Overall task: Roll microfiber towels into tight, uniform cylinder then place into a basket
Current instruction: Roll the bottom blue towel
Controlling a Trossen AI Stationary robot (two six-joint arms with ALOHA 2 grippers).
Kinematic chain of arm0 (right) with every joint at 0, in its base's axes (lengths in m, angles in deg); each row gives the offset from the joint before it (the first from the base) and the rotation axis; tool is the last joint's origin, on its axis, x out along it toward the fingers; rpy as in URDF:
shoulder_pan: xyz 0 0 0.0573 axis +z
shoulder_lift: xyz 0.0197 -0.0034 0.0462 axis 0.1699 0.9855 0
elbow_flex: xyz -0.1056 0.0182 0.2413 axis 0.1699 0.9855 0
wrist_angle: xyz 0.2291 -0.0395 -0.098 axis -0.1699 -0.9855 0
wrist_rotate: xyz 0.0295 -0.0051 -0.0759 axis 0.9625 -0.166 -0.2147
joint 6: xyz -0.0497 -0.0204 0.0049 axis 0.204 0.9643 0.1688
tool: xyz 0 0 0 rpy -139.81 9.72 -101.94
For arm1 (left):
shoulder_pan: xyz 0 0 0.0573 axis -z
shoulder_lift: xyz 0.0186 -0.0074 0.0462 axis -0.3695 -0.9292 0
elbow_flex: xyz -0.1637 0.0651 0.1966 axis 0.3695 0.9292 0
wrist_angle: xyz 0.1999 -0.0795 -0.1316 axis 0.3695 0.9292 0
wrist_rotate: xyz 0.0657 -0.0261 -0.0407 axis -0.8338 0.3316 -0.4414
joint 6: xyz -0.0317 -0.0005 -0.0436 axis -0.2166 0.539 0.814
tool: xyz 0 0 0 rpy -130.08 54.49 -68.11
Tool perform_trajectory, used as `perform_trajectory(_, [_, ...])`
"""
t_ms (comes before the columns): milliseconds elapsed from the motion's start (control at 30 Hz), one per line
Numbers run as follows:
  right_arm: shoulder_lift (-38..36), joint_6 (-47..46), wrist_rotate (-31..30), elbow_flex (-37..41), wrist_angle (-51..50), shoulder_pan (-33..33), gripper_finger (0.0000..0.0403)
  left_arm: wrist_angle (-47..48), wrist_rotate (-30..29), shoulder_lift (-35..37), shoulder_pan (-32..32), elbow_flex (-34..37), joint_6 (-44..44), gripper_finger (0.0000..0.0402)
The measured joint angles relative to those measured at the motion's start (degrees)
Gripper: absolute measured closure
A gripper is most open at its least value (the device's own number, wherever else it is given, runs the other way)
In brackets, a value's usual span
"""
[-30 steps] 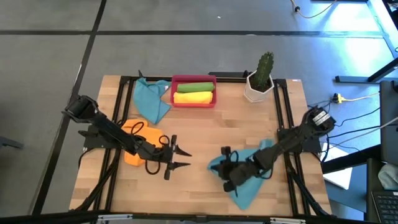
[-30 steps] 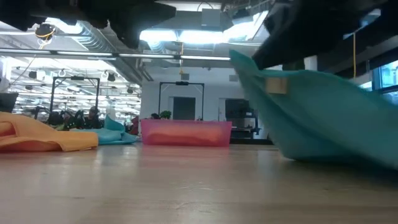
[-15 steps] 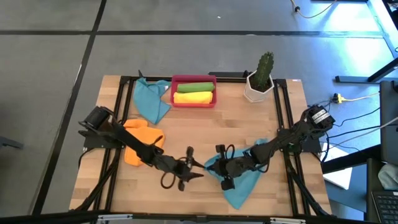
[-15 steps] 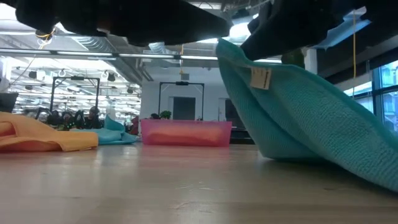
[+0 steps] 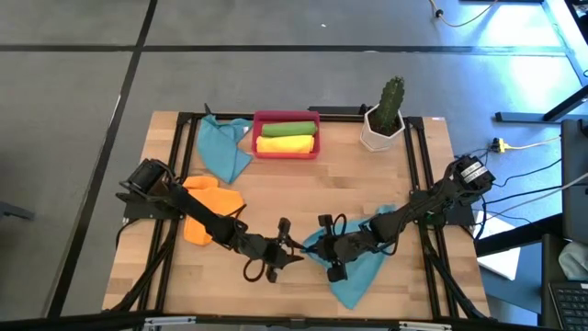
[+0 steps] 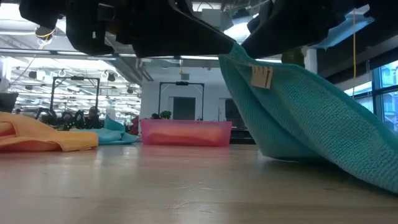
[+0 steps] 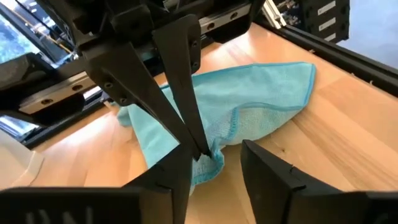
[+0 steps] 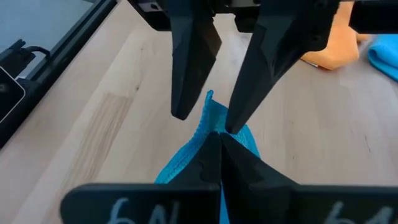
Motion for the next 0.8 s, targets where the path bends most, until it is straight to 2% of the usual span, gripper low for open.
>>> perform_trajectory(333, [-0.02, -1.71, 0.82, 0.00, 0.94, -0.02, 0.0394, 3.36, -0.09, 0.00, 0.07, 0.00, -1.17, 0.0395])
perform_trajectory(800, [-0.04, -1.91, 2.06, 0.00, 2.24, -0.04, 0.0389, 3.41, -0.04, 0.00, 0.09, -0.02, -0.71, 0.0401])
